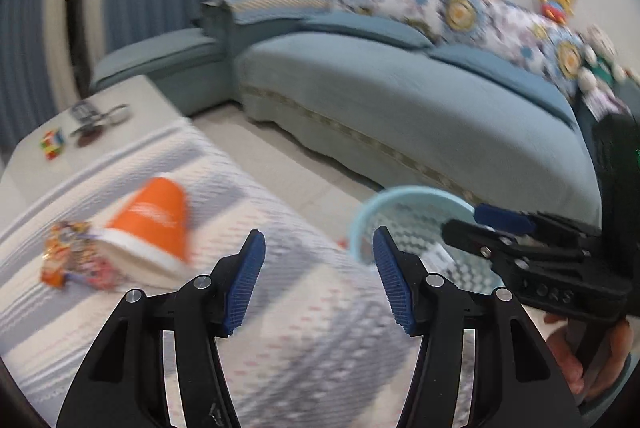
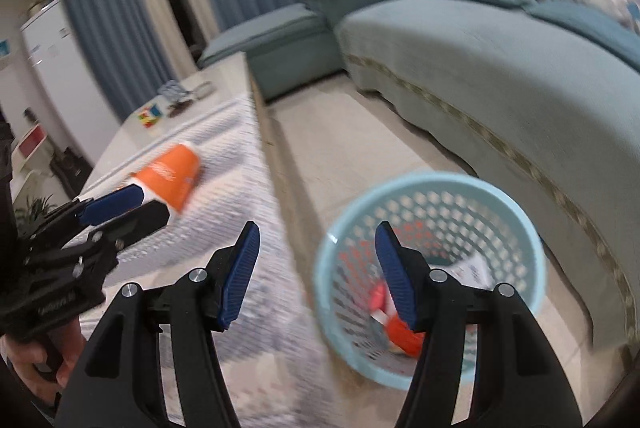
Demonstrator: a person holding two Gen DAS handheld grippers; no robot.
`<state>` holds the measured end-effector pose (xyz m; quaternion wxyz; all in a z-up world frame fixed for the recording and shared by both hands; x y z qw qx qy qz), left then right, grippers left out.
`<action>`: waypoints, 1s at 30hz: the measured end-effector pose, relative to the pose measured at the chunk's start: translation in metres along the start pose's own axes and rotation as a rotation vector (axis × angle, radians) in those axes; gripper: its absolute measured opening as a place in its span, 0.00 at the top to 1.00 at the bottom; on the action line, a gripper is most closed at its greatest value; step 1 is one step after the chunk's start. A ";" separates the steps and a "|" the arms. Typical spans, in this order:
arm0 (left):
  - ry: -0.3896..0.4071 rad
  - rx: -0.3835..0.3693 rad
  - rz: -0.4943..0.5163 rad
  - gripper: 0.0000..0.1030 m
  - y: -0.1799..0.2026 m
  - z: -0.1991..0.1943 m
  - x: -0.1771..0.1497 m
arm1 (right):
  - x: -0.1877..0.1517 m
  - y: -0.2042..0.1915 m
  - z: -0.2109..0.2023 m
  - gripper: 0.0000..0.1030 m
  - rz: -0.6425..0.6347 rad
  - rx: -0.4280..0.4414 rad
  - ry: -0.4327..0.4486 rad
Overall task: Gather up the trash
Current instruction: 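Reach the left tool to the card box while the right tool grasps the orange cup rim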
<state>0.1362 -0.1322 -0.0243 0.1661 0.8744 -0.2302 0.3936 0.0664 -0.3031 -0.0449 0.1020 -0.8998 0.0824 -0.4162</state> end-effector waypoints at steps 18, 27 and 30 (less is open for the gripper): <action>0.120 0.208 -0.466 0.47 -0.229 -0.072 -0.044 | 0.043 -0.181 0.082 0.38 -0.258 0.090 -0.044; 0.097 0.175 -0.490 0.48 -0.238 -0.058 -0.056 | 0.024 -0.214 0.157 0.38 -0.332 -0.062 -0.141; 0.081 0.152 -0.478 0.48 -0.238 -0.046 -0.054 | 0.026 -0.213 0.171 0.38 -0.323 -0.112 -0.135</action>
Point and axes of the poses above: each gripper's, at about its wrist camera, not at the fingertips, and z roughly the way its jaws point, y to its right, x to its top, the point moved 1 cm from there along z, roughly the way its jaws point, and after that the axes turned 3 degrees about -z, right-handed, at the moved point
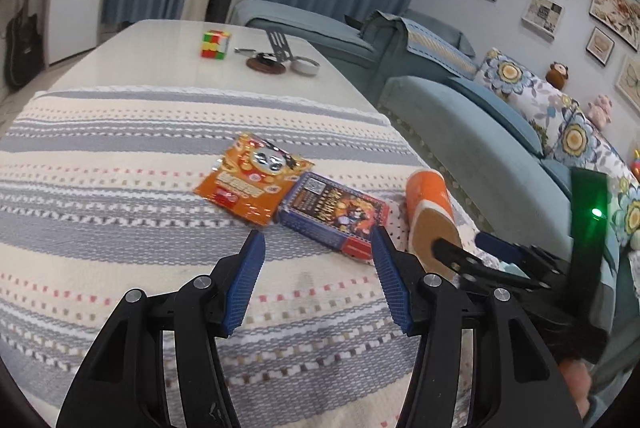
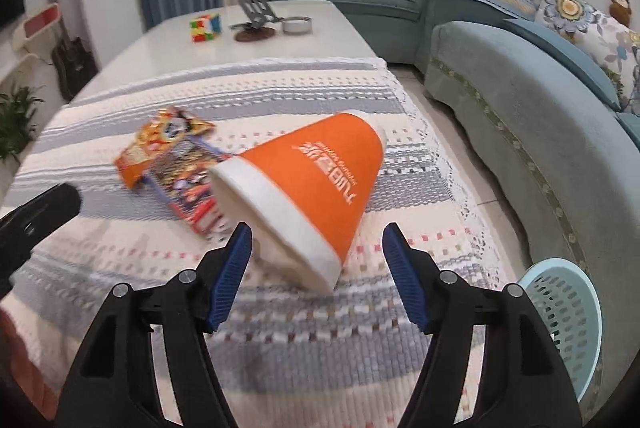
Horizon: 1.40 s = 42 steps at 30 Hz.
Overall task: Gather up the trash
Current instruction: 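Reach the left tool to the card box while the right tool grasps the orange cup rim, then grasp the blue card box with the left tool, holding the cup in the right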
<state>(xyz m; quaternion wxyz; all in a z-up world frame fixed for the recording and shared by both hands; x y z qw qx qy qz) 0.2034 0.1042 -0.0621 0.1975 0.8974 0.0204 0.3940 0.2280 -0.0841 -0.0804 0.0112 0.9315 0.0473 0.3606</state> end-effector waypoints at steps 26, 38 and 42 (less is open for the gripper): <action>-0.157 0.307 -0.062 0.30 0.057 0.123 0.036 | -0.024 0.068 -0.008 0.97 0.251 0.117 0.078; -0.197 0.113 0.029 0.45 0.034 0.083 0.020 | -0.025 0.065 -0.011 0.97 0.242 0.126 0.097; -0.162 0.164 -0.112 0.17 0.035 0.093 0.032 | -0.024 0.065 -0.012 0.97 0.245 0.124 0.101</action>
Point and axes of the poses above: each gripper's, at about its wrist camera, not at the fingertips, and z roughly the way its jaws point, y to its right, x to its top, the point moved 1 cm from there along z, roughly the way its jaws point, and after that the axes turned 3 degrees about -z, right-handed, at the moved point
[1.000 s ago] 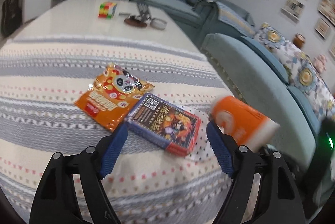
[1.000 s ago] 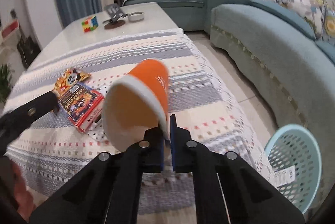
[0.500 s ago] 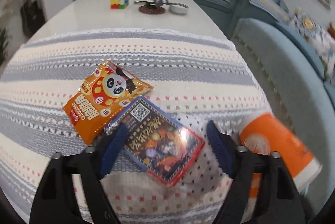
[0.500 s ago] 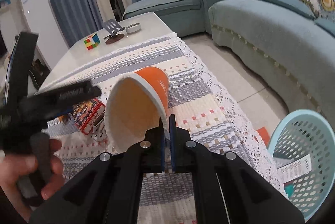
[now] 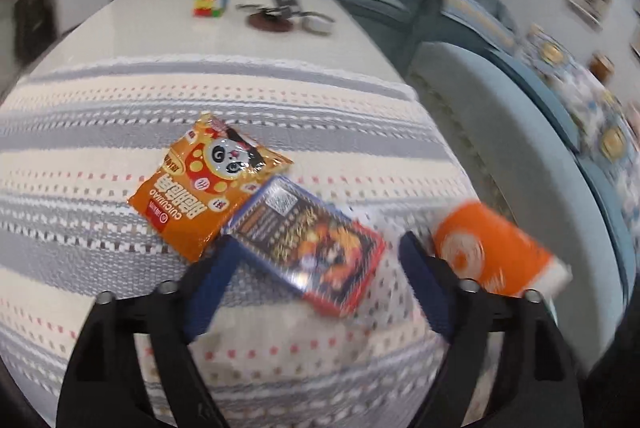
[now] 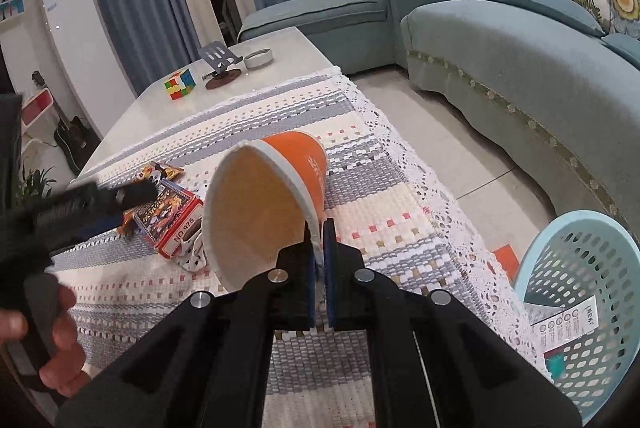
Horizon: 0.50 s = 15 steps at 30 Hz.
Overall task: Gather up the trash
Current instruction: 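Grasp the blue card box with the left tool, holding the cup in the right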
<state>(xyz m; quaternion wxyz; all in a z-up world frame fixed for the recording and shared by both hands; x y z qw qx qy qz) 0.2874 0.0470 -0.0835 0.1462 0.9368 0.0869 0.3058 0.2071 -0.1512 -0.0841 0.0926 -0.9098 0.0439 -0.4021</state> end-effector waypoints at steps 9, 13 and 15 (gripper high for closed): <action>-0.028 0.226 -0.046 0.16 0.017 0.050 -0.001 | 0.000 0.004 -0.003 0.97 0.017 0.017 0.011; -0.030 0.208 0.063 0.37 0.023 0.043 -0.012 | 0.000 0.002 -0.003 0.97 0.011 0.021 0.012; -0.051 0.160 0.092 0.38 0.019 0.034 -0.018 | 0.000 0.001 -0.003 0.97 0.010 0.024 0.011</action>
Point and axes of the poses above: each gripper's, at about its wrist camera, not at the fingertips, and z roughly the way its jaws point, y to its right, x to its top, the point moved 1 cm from there along z, roughly the way its jaws point, and after that the axes turned 3 degrees about -z, right-handed, at the moved point
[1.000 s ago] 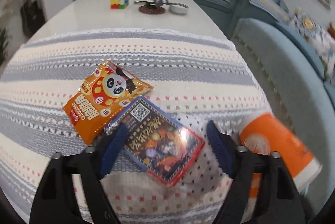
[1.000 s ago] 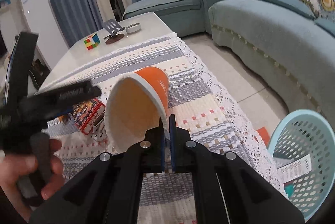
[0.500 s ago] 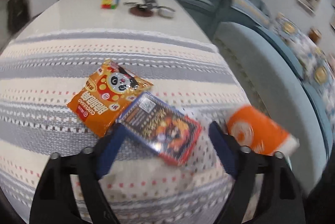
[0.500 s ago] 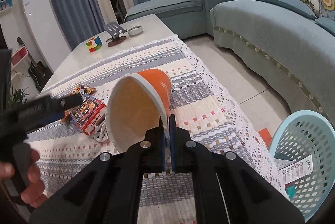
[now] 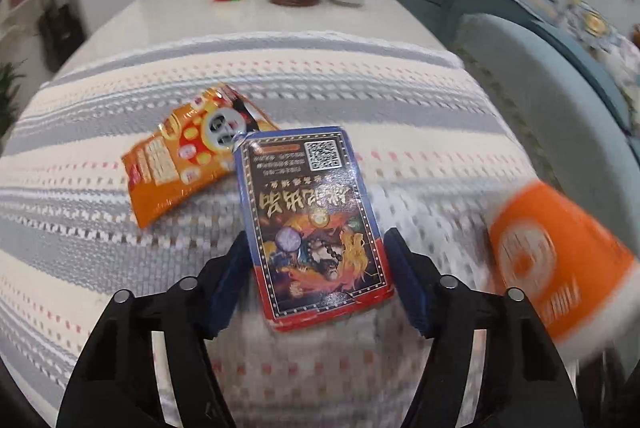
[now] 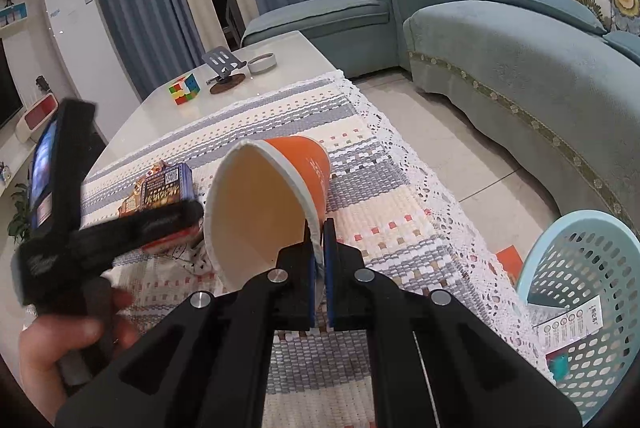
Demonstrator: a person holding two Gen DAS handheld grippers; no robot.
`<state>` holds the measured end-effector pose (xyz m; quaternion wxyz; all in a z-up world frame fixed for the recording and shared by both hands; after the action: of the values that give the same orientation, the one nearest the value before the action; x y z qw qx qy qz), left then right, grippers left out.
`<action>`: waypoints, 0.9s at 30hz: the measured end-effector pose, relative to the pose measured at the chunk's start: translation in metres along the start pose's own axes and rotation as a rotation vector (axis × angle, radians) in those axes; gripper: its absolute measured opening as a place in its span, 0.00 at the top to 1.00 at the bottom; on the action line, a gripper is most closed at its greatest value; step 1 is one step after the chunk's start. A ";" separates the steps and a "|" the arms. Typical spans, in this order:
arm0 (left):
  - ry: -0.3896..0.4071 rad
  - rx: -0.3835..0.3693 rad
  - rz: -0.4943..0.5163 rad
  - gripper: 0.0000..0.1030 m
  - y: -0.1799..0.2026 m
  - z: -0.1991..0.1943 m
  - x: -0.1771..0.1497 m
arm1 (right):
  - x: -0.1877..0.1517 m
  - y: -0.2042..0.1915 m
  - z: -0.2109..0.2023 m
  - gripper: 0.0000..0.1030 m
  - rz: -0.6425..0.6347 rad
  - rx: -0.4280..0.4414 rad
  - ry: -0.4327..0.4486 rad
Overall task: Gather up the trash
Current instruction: 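Grasp the blue card box with the left tool, holding the cup in the right, then carry card box and orange cup over the basket and release both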
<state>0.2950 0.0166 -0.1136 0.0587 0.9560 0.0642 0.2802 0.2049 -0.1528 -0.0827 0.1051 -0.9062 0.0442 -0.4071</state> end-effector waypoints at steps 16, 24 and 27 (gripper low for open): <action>0.047 -0.255 0.091 0.42 -0.034 -0.122 -0.087 | -0.034 -0.004 -0.084 0.98 -0.008 0.127 0.020; 0.143 -0.284 0.076 0.42 -0.021 -0.179 -0.140 | -0.078 0.003 -0.141 0.98 -0.043 0.100 -0.037; 0.219 -0.224 0.143 0.42 -0.009 -0.183 -0.148 | -0.093 0.006 -0.152 0.98 -0.051 0.076 -0.053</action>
<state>0.0712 0.0167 -0.0400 0.1374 0.9094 -0.0298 0.3914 0.0296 -0.1670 -0.0532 0.1302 -0.9128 0.0027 -0.3870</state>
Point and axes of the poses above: each gripper's, at about its wrist camera, not at the fingertips, and z roughly the way its jaws point, y to its right, x to its top, the point moved 1 cm from there along z, roughly the way its jaws point, and after that the axes turned 3 degrees about -z, right-handed, at the moved point
